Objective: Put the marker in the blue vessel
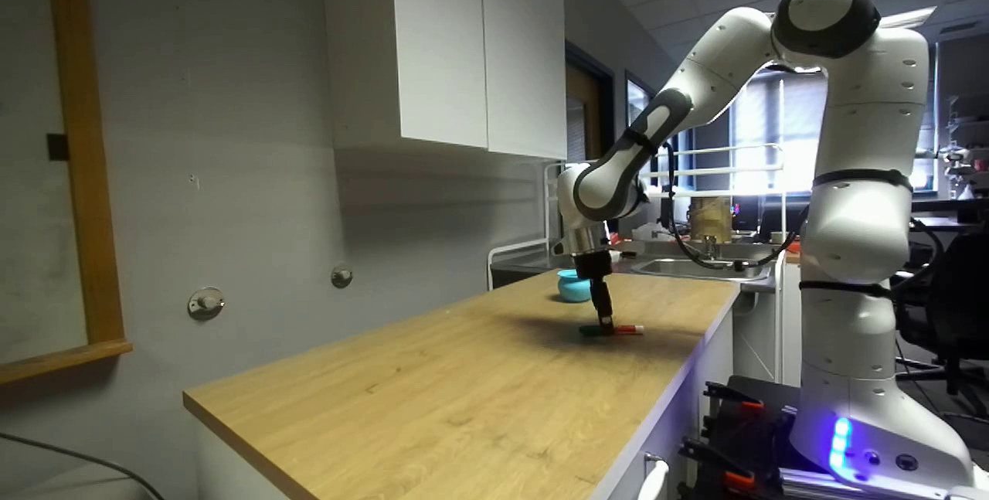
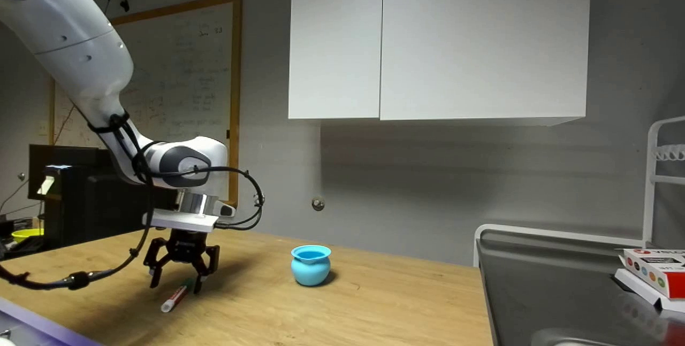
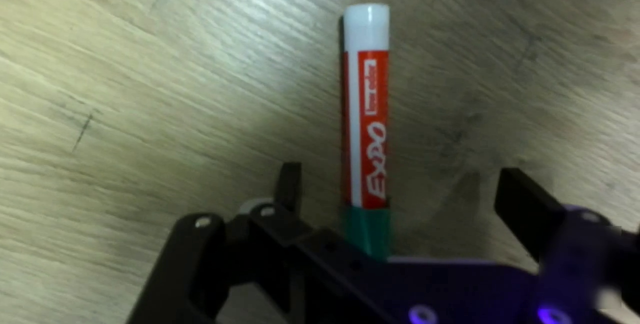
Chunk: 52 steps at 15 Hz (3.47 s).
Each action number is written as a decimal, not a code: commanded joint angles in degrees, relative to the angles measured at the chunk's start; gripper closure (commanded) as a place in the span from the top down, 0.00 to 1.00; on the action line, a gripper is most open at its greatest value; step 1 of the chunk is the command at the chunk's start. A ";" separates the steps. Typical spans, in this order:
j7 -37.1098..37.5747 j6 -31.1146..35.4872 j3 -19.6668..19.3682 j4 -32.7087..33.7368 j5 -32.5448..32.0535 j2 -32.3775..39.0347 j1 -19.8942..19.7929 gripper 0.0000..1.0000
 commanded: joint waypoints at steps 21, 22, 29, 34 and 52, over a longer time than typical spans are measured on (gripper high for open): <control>8.75 -5.12 1.71 -0.73 -1.92 -13.85 2.69 0.47; 8.84 -4.89 1.74 -0.72 -2.54 -13.17 2.51 0.54; 8.64 -2.57 1.12 -0.18 -5.86 -6.24 1.06 1.00; 7.79 -0.29 0.46 0.05 -6.99 -1.64 -0.28 1.00; 7.70 0.20 0.41 3.66 -9.01 3.27 -2.28 0.13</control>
